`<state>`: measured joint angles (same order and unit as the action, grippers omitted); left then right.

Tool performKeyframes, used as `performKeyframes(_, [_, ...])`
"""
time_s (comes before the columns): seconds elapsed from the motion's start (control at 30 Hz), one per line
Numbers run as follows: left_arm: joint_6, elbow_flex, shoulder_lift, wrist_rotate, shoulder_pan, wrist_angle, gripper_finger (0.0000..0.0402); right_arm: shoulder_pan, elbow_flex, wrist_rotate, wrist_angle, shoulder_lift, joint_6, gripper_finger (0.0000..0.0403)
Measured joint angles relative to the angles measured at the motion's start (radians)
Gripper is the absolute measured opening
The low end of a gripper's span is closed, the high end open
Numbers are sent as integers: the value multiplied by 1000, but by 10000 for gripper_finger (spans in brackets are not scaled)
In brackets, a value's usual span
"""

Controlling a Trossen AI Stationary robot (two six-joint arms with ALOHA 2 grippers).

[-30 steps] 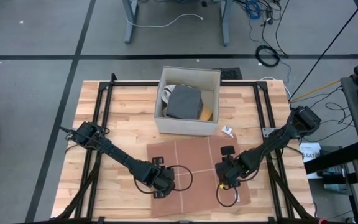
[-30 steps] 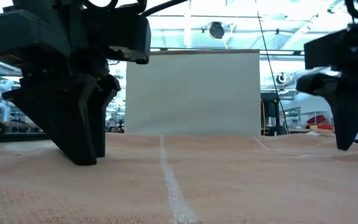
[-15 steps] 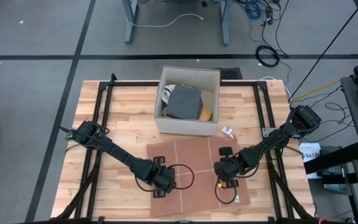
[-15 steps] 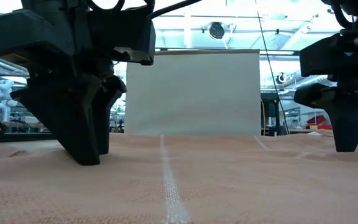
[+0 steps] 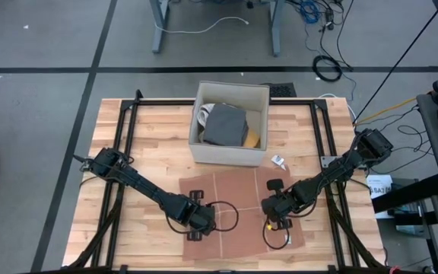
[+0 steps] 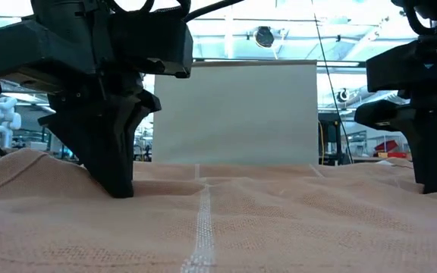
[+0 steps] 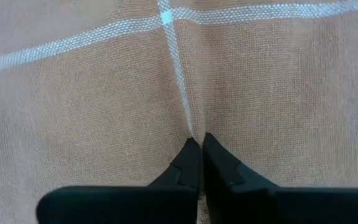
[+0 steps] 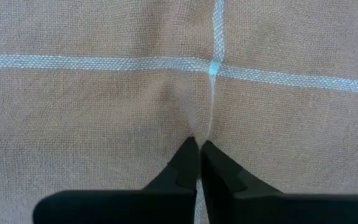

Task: Fold towel
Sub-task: Fold the brown towel with white checkered lines

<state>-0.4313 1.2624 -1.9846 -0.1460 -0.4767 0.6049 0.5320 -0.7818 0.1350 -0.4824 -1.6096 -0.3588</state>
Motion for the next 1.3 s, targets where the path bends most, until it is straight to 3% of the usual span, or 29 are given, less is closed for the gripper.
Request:
performKeyframes(0.33, [52, -6, 90, -32, 3, 151, 2, -1, -20, 23, -112, 128, 9, 1])
performKeyframes(0.67, [88, -2, 340, -279, 14, 248, 1, -3, -162, 266, -292, 365, 98, 0])
performKeyframes(0.8, [192, 2, 395, -440, 19, 284, 1, -5, -253, 381, -378, 400, 157, 0])
performKeyframes(0.93, [197, 63, 421, -628, 25, 370, 1, -5, -354, 470, -459, 405, 193, 0])
performKeyframes(1.07, [202, 101, 421, -645, -10, 395, 1, 3, -369, 412, -493, 405, 180, 0])
performKeyframes(1.2, [198, 73, 399, -537, -60, 384, 1, 10, -282, 266, -436, 399, 172, 0])
performKeyframes(1.3, [160, 27, 358, -472, -102, 331, 1, 31, -173, 194, -292, 386, 169, 0])
